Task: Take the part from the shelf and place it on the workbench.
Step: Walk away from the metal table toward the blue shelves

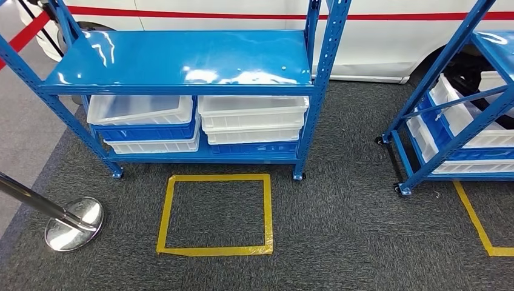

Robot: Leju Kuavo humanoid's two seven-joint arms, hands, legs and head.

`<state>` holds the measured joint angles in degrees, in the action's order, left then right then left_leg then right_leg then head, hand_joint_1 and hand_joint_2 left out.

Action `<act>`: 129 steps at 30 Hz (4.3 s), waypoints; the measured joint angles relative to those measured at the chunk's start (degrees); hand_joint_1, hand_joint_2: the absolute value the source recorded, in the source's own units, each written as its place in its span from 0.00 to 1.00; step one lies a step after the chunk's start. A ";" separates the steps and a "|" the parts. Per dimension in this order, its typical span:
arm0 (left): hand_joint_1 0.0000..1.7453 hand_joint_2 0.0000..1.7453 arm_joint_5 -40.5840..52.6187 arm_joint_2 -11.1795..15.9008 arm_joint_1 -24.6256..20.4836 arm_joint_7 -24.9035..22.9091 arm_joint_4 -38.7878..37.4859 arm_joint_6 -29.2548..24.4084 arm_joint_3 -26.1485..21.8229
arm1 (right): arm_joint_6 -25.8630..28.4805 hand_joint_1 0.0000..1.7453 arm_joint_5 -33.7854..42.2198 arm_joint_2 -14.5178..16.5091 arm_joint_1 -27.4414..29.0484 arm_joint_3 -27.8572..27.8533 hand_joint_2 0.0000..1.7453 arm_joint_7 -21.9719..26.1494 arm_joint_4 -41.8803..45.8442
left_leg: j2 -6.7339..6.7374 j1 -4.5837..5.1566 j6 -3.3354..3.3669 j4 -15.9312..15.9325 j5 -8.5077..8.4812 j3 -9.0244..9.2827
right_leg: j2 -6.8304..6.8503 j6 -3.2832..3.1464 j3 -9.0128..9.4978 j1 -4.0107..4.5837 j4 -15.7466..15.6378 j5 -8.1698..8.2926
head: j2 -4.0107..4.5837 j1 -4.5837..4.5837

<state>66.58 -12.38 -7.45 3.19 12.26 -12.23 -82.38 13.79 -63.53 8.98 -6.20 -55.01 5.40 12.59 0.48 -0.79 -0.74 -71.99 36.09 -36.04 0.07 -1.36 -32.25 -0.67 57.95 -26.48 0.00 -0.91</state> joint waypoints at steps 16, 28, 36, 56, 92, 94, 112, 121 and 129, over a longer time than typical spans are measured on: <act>0.00 1.00 0.15 0.19 0.03 1.38 0.00 -0.01 0.32 | -1.92 0.00 0.80 0.03 -0.10 -1.87 1.00 0.52 0.00 | 0.14 -0.05 2.83 13.88 -8.97 4.71 | -0.36 3.16 -7.03 -0.09 16.41 -8.41 | 0.00 -0.04; 0.00 1.00 -1.55 0.65 0.63 1.86 0.07 0.48 3.42 | -3.05 0.00 4.07 -0.04 -0.01 -1.70 1.00 0.53 0.16 | -0.05 0.17 0.43 8.77 -5.45 2.69 | -0.12 0.30 0.62 -0.06 -0.05 -0.44 | 0.00 0.03; 0.00 1.00 -9.86 1.89 4.28 1.07 0.07 1.90 13.20 | -4.47 0.00 11.86 -0.57 0.14 3.87 1.00 -0.09 2.73 | -0.15 -0.16 0.08 10.13 -7.57 3.70 | -0.45 0.64 0.27 0.14 1.17 -1.05 | 0.00 0.05; 0.00 1.00 -28.06 4.87 6.03 -0.05 4.64 5.09 35.12 | -7.39 0.00 28.40 -2.99 6.73 19.42 1.00 -1.92 4.07 | 0.03 0.23 1.85 13.42 -8.49 4.90 | -0.22 1.84 0.55 0.44 1.43 -1.54 | 0.00 0.01; 0.00 0.00 -62.08 10.48 11.96 -2.66 13.34 11.17 74.93 | -12.93 0.00 59.27 -7.75 16.25 49.36 0.00 -4.92 6.14 | -0.14 0.05 -0.12 9.31 -4.78 3.74 | -0.09 0.06 1.27 -0.01 0.15 -1.23 | 0.00 0.08; 0.00 0.00 -63.12 10.63 13.92 -2.90 11.92 11.34 76.13 | -13.21 0.00 60.22 -7.87 14.87 50.22 0.00 -4.93 7.96 | -0.23 0.03 -0.41 2.10 -1.03 0.15 | -0.16 -0.29 1.22 0.13 0.13 -1.23 | 0.00 0.10; 0.00 0.00 -66.59 11.62 8.10 -2.95 20.31 12.09 80.32 | -13.47 0.00 63.36 -8.75 22.38 53.58 1.00 -5.65 0.66 | -2.06 -0.04 2.71 14.10 -8.72 5.27 | -0.04 3.05 -7.15 0.05 16.84 -9.46 | 0.00 -0.12; 0.00 0.75 -66.62 11.55 16.84 -3.17 12.20 12.10 81.41 | -13.50 0.00 63.36 -9.01 13.60 54.04 0.75 -5.21 9.53 | -1.03 0.02 0.51 14.27 -7.77 6.17 | -0.28 0.71 1.29 0.49 0.03 -0.96 | 0.00 -0.12; 0.00 1.00 -66.62 12.05 24.71 -3.17 1.37 12.07 81.53 | -13.46 0.00 63.36 -9.05 6.24 54.16 1.00 -5.18 20.19 | -0.84 -0.08 -0.14 2.53 -3.41 0.35 | -1.89 -0.15 1.36 0.47 -0.22 -0.82 | 0.00 0.01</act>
<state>-0.04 -0.33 17.27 0.02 13.63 -0.16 -0.85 0.32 -0.17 -0.07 0.04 -0.86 0.22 32.78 -0.36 -0.87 -0.88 -69.47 32.68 -35.68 -1.82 -1.51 -30.89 -0.19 57.73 -27.30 0.00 -0.90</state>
